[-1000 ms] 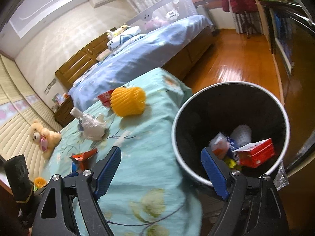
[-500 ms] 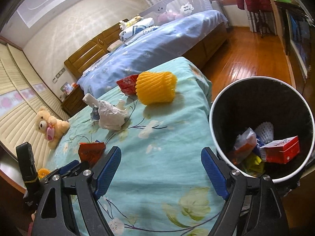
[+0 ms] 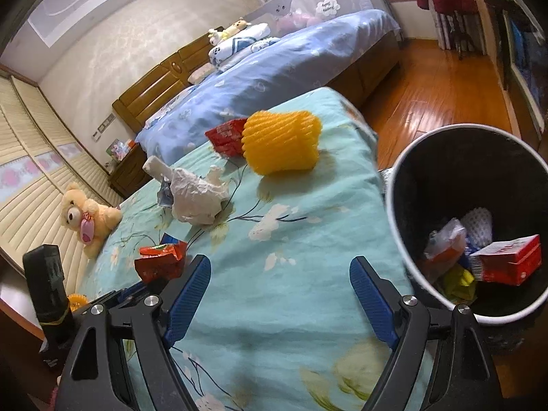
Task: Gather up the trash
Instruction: 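Grasp the crumpled white paper with the right tool while the left tool grasps the snack wrapper, then carry the white paper with the right tool while the left tool carries the wrapper over the bin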
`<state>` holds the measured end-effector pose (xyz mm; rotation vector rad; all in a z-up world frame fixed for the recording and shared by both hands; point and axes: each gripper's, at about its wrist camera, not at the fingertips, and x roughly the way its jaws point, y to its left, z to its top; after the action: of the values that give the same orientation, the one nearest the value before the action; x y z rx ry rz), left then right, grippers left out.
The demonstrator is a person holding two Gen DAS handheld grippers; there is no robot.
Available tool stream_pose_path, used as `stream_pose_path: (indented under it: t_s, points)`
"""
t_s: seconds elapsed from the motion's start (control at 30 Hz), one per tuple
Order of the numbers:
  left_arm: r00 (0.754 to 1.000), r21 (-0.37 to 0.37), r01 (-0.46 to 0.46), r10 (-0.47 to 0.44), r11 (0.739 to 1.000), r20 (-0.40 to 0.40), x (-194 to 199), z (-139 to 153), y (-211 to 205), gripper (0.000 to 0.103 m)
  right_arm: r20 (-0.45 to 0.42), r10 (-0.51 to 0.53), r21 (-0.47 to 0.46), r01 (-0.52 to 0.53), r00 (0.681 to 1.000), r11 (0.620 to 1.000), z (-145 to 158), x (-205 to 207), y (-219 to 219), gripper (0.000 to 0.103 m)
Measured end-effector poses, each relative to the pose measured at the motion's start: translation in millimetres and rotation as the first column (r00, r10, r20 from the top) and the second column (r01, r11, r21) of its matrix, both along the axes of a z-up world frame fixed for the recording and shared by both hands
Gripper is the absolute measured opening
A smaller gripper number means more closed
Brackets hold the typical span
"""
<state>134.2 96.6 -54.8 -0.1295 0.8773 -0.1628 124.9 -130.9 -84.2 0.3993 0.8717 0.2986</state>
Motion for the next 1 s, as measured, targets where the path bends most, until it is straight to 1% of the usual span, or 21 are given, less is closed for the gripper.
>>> stream_pose_path:
  t_s: [0.27, 0.37, 0.5, 0.7, 0.73, 0.77, 0.8, 0.87, 0.9, 0.93, 1.0]
  points:
    - [0.994, 0.004, -0.104, 0.104, 0.995, 0.034, -8, 7, 32, 0.021, 0.025, 0.095, -0.02, -0.095, 0.995, 0.995, 0, 26, 45, 0.084]
    - [0.99, -0.001, -0.137, 0.137, 0.991, 0.034, -9, 8, 44, 0.021, 0.037, 0.121, -0.032, -0.12, 0.992, 0.992, 1, 39, 59, 0.084]
    - [0.987, -0.006, -0.161, 0.161, 0.987, 0.025, -7, 5, 54, 0.021, 0.031, 0.157, -0.041, -0.155, 0.987, 0.987, -3, 60, 81, 0.084]
    - [0.984, -0.024, -0.177, 0.177, 0.984, 0.003, -4, -1, 60, 0.021, 0.026, 0.18, -0.04, -0.179, 0.983, 0.983, -6, 80, 100, 0.083]
    - [0.984, -0.026, -0.177, 0.177, 0.984, 0.0, -2, -1, 61, 0.021, 0.027, 0.185, -0.048, -0.184, 0.982, 0.982, -7, 82, 103, 0.081]
    - [0.984, -0.027, -0.176, 0.176, 0.984, -0.001, -2, -2, 61, 0.021, 0.027, 0.19, -0.06, -0.188, 0.981, 0.98, -8, 84, 106, 0.07]
    - [0.984, -0.027, -0.176, 0.176, 0.984, -0.001, -2, -1, 61, 0.021, 0.021, 0.192, -0.068, -0.191, 0.981, 0.979, -9, 85, 107, 0.055]
    - [0.984, -0.026, -0.176, 0.176, 0.984, 0.0, -2, -1, 62, 0.021, 0.025, 0.19, -0.071, -0.188, 0.981, 0.98, -9, 83, 106, 0.05]
    - [0.985, -0.026, -0.175, 0.175, 0.984, 0.001, -2, -1, 61, 0.021, 0.033, 0.189, -0.072, -0.187, 0.981, 0.98, -9, 81, 105, 0.044]
    - [0.985, -0.026, -0.174, 0.174, 0.984, 0.002, -2, -1, 61, 0.021, 0.038, 0.19, -0.075, -0.186, 0.981, 0.98, -7, 78, 103, 0.041]
    - [0.985, -0.028, -0.173, 0.173, 0.984, 0.004, -2, -1, 61, 0.021, 0.041, 0.191, -0.069, -0.188, 0.981, 0.98, -5, 73, 99, 0.037]
